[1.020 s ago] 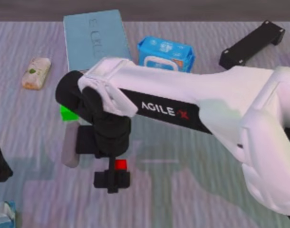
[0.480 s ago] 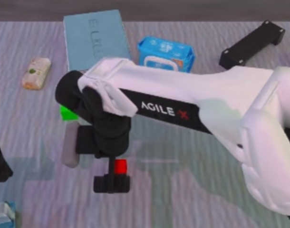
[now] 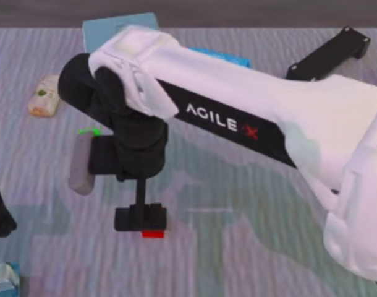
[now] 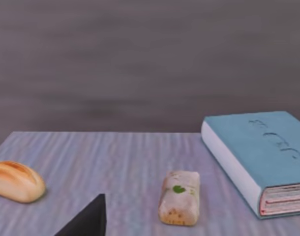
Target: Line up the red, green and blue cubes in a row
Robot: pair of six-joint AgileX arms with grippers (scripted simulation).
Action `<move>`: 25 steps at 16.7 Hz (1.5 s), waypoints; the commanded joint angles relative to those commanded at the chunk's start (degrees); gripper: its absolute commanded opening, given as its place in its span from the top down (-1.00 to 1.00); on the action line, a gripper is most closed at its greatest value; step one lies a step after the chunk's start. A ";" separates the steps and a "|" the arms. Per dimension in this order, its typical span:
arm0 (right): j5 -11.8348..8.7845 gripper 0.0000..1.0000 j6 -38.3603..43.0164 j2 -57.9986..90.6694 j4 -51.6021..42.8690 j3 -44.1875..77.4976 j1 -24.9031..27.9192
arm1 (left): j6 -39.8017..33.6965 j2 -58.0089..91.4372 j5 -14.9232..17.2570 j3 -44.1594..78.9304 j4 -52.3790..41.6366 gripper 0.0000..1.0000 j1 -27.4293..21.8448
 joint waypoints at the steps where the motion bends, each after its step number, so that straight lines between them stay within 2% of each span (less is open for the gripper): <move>1: 0.02 -1.00 0.03 -0.16 -0.53 0.53 -0.03 | 0.00 0.00 0.00 0.00 0.00 -1.00 0.00; 7: -0.12 -1.00 0.40 -1.71 0.77 -0.97 -0.93 | -0.31 1.56 0.07 1.54 -1.06 -1.00 -0.27; 12: -1.12 -1.00 4.10 -16.37 10.40 -13.42 -7.30 | -2.78 15.35 0.21 14.97 -9.51 -1.00 -2.00; 16: -2.20 -1.00 9.89 -38.88 23.21 -32.42 -16.30 | -5.79 36.47 0.14 32.87 -20.56 -1.00 -3.98; 20: -2.96 -1.00 17.01 -66.36 37.86 -56.56 -26.64 | -9.04 62.80 0.01 52.81 -33.52 -1.00 -6.29; 25: -2.62 -1.00 25.44 -98.50 55.22 -88.66 -38.28 | -13.01 92.60 -0.11 75.88 -49.26 -1.00 -9.18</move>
